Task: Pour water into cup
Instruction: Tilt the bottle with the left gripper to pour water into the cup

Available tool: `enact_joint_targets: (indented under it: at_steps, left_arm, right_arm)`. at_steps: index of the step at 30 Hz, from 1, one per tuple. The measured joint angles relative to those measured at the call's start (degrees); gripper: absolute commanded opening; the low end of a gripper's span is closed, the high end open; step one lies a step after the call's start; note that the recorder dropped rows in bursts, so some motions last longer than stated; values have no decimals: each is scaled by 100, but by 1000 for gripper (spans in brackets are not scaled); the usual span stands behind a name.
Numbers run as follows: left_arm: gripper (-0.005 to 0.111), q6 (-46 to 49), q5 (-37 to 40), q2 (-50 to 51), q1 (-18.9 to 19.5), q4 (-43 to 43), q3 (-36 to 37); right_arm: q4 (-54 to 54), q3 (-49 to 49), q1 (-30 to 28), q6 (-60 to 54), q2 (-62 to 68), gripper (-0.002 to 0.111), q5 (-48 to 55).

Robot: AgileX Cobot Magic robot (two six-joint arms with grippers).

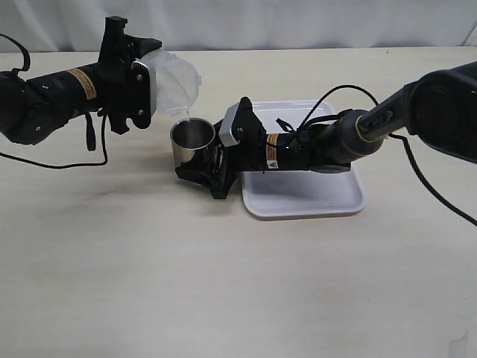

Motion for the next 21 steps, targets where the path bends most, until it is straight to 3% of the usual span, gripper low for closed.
enact_joint_targets:
  at_steps: [21]
  left_arm:
    - [0,324,-236,0,0,0,-60]
  right_arm:
    - [0,0,0,0,0,4,0]
